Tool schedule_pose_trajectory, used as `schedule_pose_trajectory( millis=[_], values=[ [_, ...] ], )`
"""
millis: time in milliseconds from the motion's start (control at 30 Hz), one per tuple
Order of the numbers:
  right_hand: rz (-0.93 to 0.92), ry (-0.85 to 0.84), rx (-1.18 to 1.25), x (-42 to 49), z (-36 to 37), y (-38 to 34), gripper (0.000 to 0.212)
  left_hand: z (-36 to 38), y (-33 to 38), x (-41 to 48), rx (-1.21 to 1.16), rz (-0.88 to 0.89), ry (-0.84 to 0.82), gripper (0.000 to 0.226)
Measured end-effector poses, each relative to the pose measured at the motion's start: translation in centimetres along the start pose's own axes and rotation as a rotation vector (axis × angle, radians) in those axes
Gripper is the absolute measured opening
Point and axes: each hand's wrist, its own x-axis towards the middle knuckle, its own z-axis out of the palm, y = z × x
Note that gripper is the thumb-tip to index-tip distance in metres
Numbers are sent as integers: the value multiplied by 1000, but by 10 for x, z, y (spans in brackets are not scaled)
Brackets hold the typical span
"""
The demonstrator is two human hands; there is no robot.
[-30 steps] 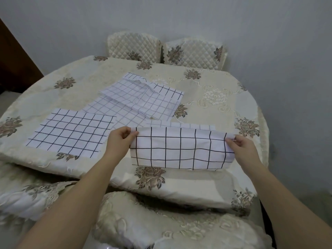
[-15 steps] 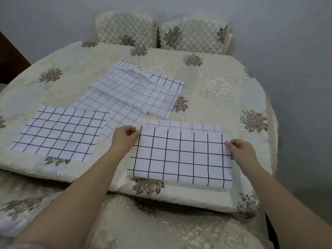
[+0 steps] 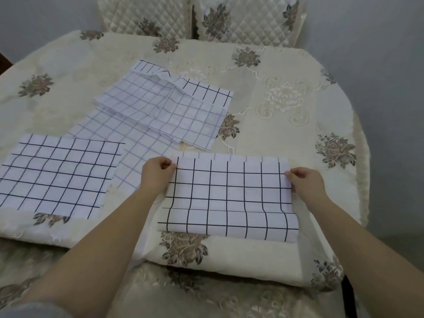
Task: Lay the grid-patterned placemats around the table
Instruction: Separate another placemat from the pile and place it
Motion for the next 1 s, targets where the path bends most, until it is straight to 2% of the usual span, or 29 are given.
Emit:
schedule_pose_trajectory(
  millis=[200, 600, 700, 800, 900, 1000],
  values=[
    [-6, 39, -77, 15, 7, 0, 9, 6, 2, 11, 57, 10, 12, 19],
    [-27, 138, -240, 23, 11, -4, 13, 11, 6, 22, 107, 29, 58, 12],
    [-14, 188, -196, 25, 8, -6, 23, 9, 11, 21, 74, 40, 105, 17],
    [45, 165, -139, 30, 7, -10, 32, 5, 15, 24, -32, -69, 82, 26],
    [159, 64, -37, 38, 5, -14, 42, 2, 18, 33, -167, -217, -5, 30],
    [213, -65, -37, 40, 6, -22, 31, 2, 20, 37, -270, -311, -98, 31]
  ],
)
